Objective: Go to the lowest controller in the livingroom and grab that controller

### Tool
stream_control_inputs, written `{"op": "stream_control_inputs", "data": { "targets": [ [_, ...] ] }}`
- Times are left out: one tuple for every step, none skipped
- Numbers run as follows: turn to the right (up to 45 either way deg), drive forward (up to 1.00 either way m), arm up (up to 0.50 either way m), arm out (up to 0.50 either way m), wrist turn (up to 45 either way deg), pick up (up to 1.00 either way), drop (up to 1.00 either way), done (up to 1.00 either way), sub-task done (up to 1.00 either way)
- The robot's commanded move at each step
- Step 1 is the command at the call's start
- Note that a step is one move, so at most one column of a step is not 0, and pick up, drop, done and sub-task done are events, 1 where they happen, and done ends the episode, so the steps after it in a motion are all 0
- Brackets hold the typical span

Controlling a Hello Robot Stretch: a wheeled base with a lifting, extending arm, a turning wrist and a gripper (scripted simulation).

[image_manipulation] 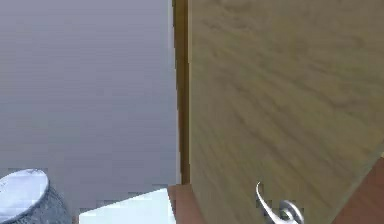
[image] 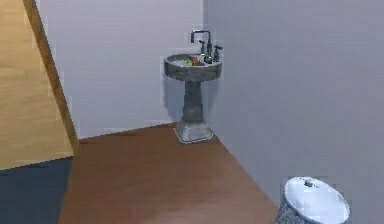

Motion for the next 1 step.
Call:
{"op": "stream_control_inputs", "data": {
  "targets": [
    [-42.0,0.00,0.00,0.00,0.0,0.00,0.00,0.00,0.00]
  ]
}}
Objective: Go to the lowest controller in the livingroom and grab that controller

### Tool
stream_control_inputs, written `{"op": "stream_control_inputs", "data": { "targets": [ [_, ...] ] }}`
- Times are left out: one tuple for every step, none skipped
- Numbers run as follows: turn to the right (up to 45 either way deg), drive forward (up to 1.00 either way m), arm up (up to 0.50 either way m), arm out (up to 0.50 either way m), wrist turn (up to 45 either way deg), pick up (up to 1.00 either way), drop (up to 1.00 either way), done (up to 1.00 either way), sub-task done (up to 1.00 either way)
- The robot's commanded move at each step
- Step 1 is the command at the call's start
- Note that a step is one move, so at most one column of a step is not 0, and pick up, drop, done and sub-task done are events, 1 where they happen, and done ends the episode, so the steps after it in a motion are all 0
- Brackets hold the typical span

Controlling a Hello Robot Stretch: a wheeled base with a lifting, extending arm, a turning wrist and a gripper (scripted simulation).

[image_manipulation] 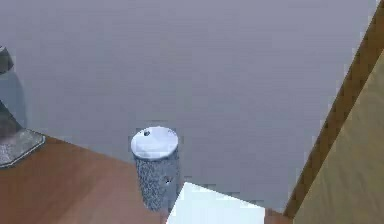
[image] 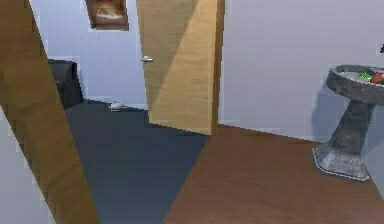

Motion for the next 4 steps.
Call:
{"op": "stream_control_inputs", "data": {
  "targets": [
    [0.0,1.00,0.00,0.00,0.0,0.00,0.00,0.00,0.00],
    [-45.0,0.00,0.00,0.00,0.0,0.00,0.00,0.00,0.00],
    [-24.0,0.00,0.00,0.00,0.0,0.00,0.00,0.00,0.00],
    [0.0,1.00,0.00,0.00,0.0,0.00,0.00,0.00,0.00]
  ]
}}
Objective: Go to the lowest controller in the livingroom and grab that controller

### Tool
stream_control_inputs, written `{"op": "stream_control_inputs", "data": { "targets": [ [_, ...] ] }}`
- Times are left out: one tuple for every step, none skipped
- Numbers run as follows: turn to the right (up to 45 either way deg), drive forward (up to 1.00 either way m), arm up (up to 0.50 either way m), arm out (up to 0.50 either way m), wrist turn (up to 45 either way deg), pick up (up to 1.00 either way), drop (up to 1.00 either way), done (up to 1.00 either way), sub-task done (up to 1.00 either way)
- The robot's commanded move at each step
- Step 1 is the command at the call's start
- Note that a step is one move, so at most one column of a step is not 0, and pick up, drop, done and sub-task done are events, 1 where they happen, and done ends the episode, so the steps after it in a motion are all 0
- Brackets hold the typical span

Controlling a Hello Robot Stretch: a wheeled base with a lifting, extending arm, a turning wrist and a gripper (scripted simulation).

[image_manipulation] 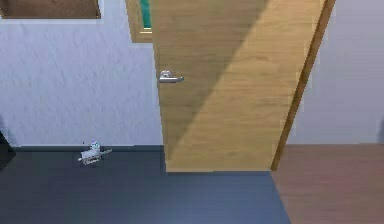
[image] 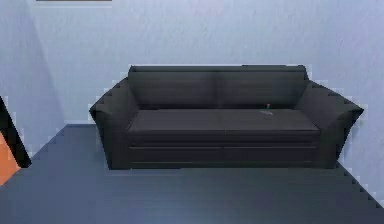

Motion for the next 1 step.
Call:
{"op": "stream_control_inputs", "data": {
  "targets": [
    [0.0,0.35,0.00,0.00,0.0,0.00,0.00,0.00,0.00]
  ]
}}
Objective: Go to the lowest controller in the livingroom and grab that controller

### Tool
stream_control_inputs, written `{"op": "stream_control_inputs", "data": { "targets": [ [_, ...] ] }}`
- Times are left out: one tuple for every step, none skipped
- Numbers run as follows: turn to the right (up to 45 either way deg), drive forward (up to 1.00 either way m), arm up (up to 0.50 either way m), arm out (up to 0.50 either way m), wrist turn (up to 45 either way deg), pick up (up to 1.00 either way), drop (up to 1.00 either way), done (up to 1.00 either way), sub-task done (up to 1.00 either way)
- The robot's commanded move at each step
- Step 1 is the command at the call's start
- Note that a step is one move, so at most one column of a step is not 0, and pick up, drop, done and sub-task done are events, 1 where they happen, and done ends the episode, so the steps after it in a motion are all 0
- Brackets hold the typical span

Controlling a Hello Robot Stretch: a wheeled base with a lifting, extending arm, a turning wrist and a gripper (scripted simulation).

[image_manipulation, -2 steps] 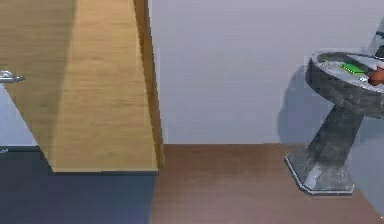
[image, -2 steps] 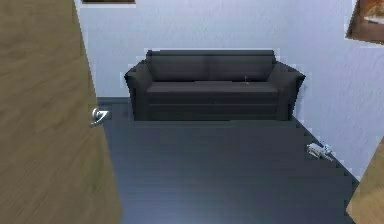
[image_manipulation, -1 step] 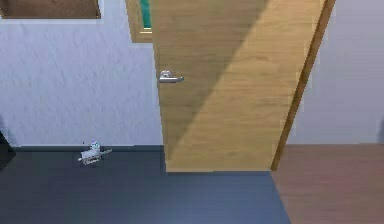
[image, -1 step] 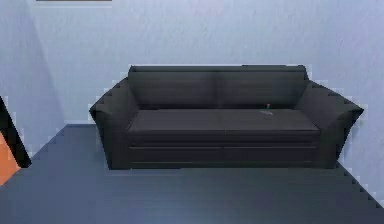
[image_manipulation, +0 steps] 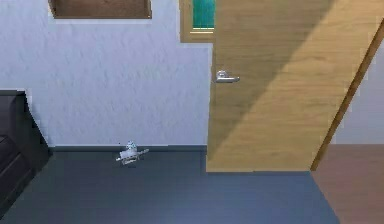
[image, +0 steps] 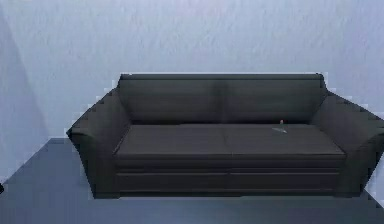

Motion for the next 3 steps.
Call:
{"op": "stream_control_inputs", "data": {
  "targets": [
    [-45.0,0.00,0.00,0.00,0.0,0.00,0.00,0.00,0.00],
    [-24.0,0.00,0.00,0.00,0.0,0.00,0.00,0.00,0.00],
    [0.0,0.85,0.00,0.00,0.0,0.00,0.00,0.00,0.00]
  ]
}}
